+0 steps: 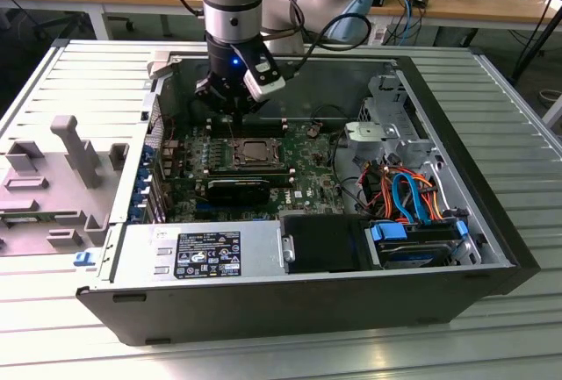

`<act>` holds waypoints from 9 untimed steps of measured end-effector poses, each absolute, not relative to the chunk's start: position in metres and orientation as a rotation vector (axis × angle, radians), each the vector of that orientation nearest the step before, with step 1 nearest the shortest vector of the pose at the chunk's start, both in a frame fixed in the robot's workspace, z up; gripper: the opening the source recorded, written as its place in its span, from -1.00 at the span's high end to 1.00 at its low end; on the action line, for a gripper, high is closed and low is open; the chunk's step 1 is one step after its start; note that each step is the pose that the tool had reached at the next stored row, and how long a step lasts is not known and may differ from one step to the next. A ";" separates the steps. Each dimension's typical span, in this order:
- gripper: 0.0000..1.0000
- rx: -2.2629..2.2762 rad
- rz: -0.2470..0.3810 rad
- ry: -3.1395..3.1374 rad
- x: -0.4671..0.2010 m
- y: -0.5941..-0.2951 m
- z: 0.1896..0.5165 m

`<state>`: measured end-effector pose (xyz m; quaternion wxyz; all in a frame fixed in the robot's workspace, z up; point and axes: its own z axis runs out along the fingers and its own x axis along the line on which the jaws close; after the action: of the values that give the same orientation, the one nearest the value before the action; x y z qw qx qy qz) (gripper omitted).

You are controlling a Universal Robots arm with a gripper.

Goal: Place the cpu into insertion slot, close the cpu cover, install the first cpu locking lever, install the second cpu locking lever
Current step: 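Install the first cpu locking lever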

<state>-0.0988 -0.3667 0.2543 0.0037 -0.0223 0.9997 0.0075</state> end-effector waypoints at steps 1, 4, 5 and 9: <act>0.79 -0.070 0.024 3.133 -0.100 -0.367 0.254; 0.79 -0.070 0.025 3.133 -0.103 -0.367 0.254; 0.79 -0.070 0.025 3.133 -0.104 -0.367 0.254; 0.79 -0.070 0.028 3.132 -0.108 -0.367 0.254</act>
<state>-0.1078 -0.3667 0.2543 0.0042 -0.0222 0.9997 0.0088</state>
